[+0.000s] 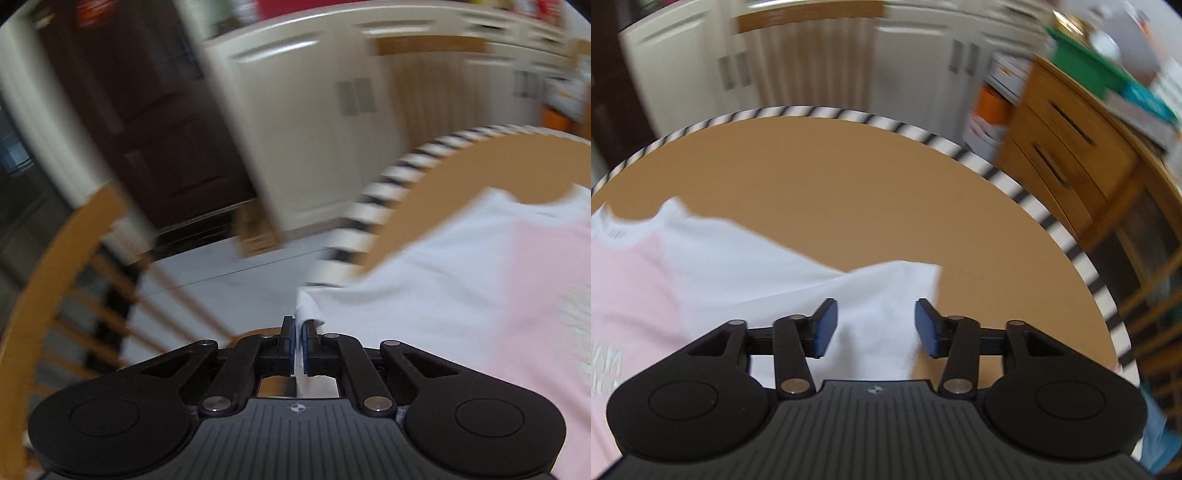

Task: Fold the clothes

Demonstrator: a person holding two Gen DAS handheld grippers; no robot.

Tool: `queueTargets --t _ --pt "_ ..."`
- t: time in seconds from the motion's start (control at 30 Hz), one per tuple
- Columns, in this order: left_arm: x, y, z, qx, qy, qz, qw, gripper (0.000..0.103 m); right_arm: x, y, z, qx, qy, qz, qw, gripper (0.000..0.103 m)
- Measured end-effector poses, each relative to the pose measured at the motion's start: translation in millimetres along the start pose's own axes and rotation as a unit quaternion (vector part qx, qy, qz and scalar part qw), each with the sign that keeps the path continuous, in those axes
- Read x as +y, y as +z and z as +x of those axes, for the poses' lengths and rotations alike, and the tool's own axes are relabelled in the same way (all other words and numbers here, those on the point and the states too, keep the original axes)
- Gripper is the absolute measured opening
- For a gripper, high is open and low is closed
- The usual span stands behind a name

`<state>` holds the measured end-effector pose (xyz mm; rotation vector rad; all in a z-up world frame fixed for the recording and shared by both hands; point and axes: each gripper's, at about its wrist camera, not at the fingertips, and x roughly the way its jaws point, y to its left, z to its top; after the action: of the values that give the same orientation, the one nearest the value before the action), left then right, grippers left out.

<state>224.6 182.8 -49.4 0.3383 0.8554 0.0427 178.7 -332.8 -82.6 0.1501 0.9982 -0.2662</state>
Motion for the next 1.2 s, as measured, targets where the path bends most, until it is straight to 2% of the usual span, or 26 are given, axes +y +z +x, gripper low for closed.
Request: queueTargets --t 0.07,0.1,0.2,0.23,0.27,0.3,0.33,0.37,0.43,0.5,0.7,0.8,0.93,1.0,1.03,1.07,1.1,1.13,1.17,1.2 --pt "16.9 0.5 3.5 0.005 0.025 -0.029 0.9992 0.004 -9.9 1.1 4.9 0.005 -0.005 0.029 1.0 0.057" --pt "20.7 0.3 2.4 0.005 0.022 -0.039 0.999 0.004 -14.0 1.2 7.9 0.008 -0.006 0.044 0.999 0.057" --pt "11.2 -0.7 -7.2 -0.004 -0.036 -0.056 0.9978 0.006 -21.0 1.9 22.4 0.022 0.007 0.087 0.996 0.057" --pt "2.1 -1.1 -10.4 -0.007 -0.066 -0.057 0.9962 0.009 -22.8 1.9 27.3 0.028 0.009 0.101 0.994 0.055" --pt "-8.7 -1.4 -12.9 -0.006 -0.099 -0.059 0.9933 0.011 -23.0 1.5 31.7 0.035 0.009 0.111 0.993 0.049" --pt "-20.6 -2.2 -14.9 -0.003 -0.134 -0.062 0.989 0.016 -21.2 0.7 34.6 0.036 0.011 0.115 0.993 0.046" --pt "-33.9 -3.6 -16.7 -0.001 -0.171 -0.066 0.983 0.021 -17.5 -0.3 35.5 0.029 0.014 0.107 0.994 0.02" --pt "-49.0 -4.7 -17.5 0.002 -0.206 -0.066 0.9764 0.023 -12.9 -0.4 37.0 0.029 0.019 0.092 0.995 0.003" --pt "-79.6 -6.8 -18.9 0.008 -0.273 -0.065 0.9597 0.027 -6.7 1.8 37.3 0.031 0.012 0.065 0.997 0.003" --pt "-114.2 -9.8 -18.5 0.017 -0.316 -0.047 0.9475 0.027 -3.0 4.4 36.7 0.031 -0.003 0.039 0.999 0.003" --pt "-187.3 -6.7 -13.1 0.005 -0.361 -0.001 0.9325 0.027 -22.3 14.1 37.3 0.027 -0.065 -0.001 0.997 0.002" --pt "-211.2 -0.3 -0.4 0.008 -0.359 -0.003 0.9331 0.027 -34.4 22.0 41.8 0.018 -0.099 -0.011 0.995 0.002" --pt "-233.5 16.4 16.2 -0.004 -0.348 -0.021 0.9371 0.024 -47.3 33.9 54.9 0.017 -0.111 0.004 0.994 0.003" --pt "-231.8 23.9 21.8 0.012 -0.351 -0.045 0.9354 0.024 -49.7 36.9 61.9 0.02 -0.122 -0.001 0.992 0.005" --pt "-228.1 27.9 23.6 0.021 -0.352 -0.058 0.9339 0.024 -49.0 37.5 63.2 0.028 -0.135 -0.012 0.99 0.01" --pt "-217.8 32.1 22.7 0.019 -0.356 -0.066 0.932 0.024 -47.3 38.3 60.7 0.029 -0.15 -0.026 0.988 0.017" --pt "-206.3 36.6 21.3 0.008 -0.352 -0.068 0.9336 0.027 -45.6 39.1 58.1 0.029 -0.165 -0.04 0.985 0.022" --pt "-194.9 41.1 19.9 -0.003 -0.347 -0.068 0.9354 0.031 -42.3 40.1 52.3 0.016 -0.175 -0.057 0.983 0.027" --pt "-184.6 47.5 20.7 -0.02 -0.339 -0.064 0.9385 0.034 -36.2 41.5 40.8 -0.021 -0.174 -0.082 0.981 0.029" --pt "-174.4 54.2 21.9 -0.037 -0.33 -0.059 0.9414 0.038 -29.3 43.4 30.5 -0.052 -0.148 -0.102 0.982 0.029"
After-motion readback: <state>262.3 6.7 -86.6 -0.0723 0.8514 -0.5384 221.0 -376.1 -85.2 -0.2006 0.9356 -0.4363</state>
